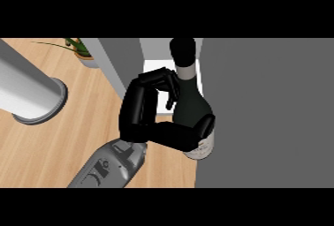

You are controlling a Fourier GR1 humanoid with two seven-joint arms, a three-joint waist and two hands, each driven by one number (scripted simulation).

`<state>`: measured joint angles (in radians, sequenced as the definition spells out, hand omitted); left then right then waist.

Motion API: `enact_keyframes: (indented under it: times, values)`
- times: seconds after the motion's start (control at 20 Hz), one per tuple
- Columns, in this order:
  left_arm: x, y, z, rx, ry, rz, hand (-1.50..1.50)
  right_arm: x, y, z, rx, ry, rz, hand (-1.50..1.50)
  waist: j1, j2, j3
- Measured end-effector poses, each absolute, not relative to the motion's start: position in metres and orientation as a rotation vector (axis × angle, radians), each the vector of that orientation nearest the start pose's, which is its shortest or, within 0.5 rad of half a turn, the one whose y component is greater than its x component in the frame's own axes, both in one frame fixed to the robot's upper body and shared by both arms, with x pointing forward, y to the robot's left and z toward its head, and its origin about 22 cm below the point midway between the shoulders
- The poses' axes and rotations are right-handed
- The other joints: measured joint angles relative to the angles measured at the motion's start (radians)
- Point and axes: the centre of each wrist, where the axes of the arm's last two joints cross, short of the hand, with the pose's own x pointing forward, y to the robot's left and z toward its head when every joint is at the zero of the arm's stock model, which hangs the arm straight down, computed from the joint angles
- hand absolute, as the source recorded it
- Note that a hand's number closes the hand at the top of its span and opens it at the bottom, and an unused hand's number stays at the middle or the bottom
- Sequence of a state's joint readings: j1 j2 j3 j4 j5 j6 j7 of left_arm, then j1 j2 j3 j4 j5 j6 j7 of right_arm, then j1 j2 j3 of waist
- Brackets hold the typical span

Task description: Pick up the wine, place it into the cabinet and close the cabinet

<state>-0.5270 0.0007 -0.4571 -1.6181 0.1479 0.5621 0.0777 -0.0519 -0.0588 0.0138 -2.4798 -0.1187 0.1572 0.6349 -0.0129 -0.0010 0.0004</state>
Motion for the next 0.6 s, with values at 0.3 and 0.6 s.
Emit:
enact_keyframes:
  times: [0.3, 0.6]
  values:
    - [0.291, 0.059, 0.125, -0.226, -1.923, 0.008, 1.50, 0.152, -0.227, 0.199, 0.120, -1.885, 0.269, -1.50, 0.000, 0.000, 0.000]
    - [0.301, 0.057, 0.109, -0.232, -1.902, 0.065, 1.50, 0.153, -0.222, 0.201, 0.148, -1.888, 0.273, -1.50, -0.001, 0.001, -0.001]
